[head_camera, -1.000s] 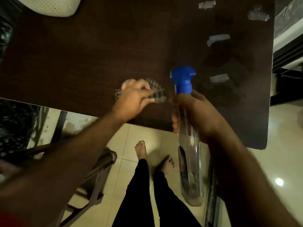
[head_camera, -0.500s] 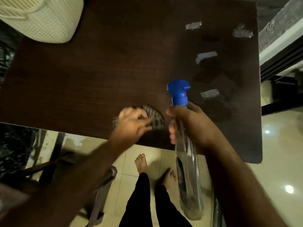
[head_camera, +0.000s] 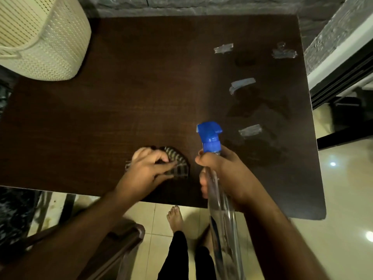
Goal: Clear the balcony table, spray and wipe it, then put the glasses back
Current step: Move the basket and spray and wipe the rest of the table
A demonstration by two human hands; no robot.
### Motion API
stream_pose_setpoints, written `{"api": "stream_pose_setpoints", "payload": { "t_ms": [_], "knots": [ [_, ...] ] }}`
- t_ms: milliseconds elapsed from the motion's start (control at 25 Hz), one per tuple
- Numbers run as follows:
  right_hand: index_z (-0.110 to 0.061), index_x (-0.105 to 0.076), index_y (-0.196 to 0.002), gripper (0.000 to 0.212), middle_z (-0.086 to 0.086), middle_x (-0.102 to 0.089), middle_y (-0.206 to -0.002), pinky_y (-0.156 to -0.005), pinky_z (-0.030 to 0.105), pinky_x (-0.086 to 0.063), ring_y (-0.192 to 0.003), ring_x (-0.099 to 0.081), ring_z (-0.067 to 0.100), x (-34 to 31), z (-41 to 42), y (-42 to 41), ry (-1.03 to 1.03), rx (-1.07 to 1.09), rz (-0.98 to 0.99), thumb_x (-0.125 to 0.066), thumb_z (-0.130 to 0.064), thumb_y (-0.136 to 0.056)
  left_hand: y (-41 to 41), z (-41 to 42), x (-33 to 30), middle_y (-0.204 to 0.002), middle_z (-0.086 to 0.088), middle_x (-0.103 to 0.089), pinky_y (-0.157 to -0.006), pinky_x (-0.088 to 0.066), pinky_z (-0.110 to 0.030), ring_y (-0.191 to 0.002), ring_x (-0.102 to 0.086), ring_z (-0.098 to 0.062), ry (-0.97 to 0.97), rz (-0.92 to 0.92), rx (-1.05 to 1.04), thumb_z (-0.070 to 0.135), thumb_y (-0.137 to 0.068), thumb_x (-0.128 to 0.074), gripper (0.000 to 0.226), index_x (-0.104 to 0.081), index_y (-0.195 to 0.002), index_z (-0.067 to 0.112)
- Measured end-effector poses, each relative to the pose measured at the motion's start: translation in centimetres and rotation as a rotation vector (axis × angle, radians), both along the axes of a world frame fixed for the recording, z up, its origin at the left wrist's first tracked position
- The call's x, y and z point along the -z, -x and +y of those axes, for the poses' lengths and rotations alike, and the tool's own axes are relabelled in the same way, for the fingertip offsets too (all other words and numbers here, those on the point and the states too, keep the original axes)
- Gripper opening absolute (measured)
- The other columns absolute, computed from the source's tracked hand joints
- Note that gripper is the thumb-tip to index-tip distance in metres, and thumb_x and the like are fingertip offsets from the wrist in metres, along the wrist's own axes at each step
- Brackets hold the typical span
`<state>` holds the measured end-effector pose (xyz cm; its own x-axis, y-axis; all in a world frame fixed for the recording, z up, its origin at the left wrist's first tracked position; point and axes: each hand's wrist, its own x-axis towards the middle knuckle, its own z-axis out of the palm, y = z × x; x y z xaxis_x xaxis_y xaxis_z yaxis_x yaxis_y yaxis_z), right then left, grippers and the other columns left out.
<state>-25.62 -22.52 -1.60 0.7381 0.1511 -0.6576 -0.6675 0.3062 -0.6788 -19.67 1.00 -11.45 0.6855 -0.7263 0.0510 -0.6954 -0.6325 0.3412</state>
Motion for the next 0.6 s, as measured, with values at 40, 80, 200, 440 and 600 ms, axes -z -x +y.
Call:
{"api": "stream_pose_setpoints", "payload": {
  "t_ms": [40, 80, 200, 440, 600],
  "knots": [
    [-0.015, -0.054, -0.102, 0.016, 0.005, -0.053, -0.063, -0.053, 0.031, -0.047, -0.052, -0.052, 0.016, -0.1, 0.0, -0.5, -0.007, 0.011, 0.001, -0.062, -0.018, -0.089, -1.8, -1.3, 0.3, -0.100, 0.002, -0.059, -0.088, -0.031, -0.035, -0.091, -0.051, -0.020, 0.013, -0.023, -0.048, 0.045, -0.084, -0.053, 0.035, -0.071, -0.108, 0.026],
    [-0.015, -0.054, -0.102, 0.016, 0.005, -0.053, -0.064, -0.053, 0.031, -0.047, -0.052, -0.053, 0.016, -0.3, 0.0, -1.0, -0.008, 0.016, 0.000, -0.062, -0.018, -0.089, -3.5, -2.5, 0.4, -0.099, 0.002, -0.059, -0.088, -0.032, -0.036, -0.090, -0.053, -0.021, 0.021, -0.029, -0.105, 0.047, -0.083, -0.054, 0.037, -0.071, -0.109, 0.025],
    [-0.018, -0.055, -0.102, 0.018, 0.007, -0.055, -0.065, -0.056, 0.034, -0.047, -0.053, -0.053, 0.017, -0.8, -0.1, -2.5, 0.022, 0.021, -0.023, -0.064, -0.021, -0.087, -8.1, -4.8, 0.7, -0.097, 0.003, -0.059, -0.089, -0.033, -0.039, -0.090, -0.055, -0.023, 0.046, -0.032, -0.256, 0.049, -0.083, -0.057, 0.039, -0.072, -0.109, 0.024],
    [-0.018, -0.053, -0.107, 0.023, 0.008, -0.056, -0.065, -0.056, 0.033, -0.048, -0.054, -0.054, 0.019, -0.5, -1.0, -5.2, 0.005, 0.054, -0.028, -0.063, -0.021, -0.088, -14.6, -7.2, 0.9, -0.103, 0.000, -0.058, -0.093, -0.029, -0.038, -0.099, -0.052, -0.023, 0.067, -0.025, -0.434, 0.040, -0.085, -0.066, 0.034, -0.070, -0.111, 0.020],
    [-0.020, -0.053, -0.113, 0.029, 0.005, -0.057, -0.064, -0.056, 0.034, -0.049, -0.054, -0.055, 0.017, 0.4, -1.5, -7.3, -0.005, 0.045, 0.000, -0.065, -0.023, -0.087, -18.5, -8.1, 1.3, -0.104, -0.001, -0.058, -0.094, -0.031, -0.040, -0.100, -0.052, -0.024, 0.066, -0.051, -0.410, 0.040, -0.086, -0.064, 0.034, -0.070, -0.112, 0.019]
  ]
}}
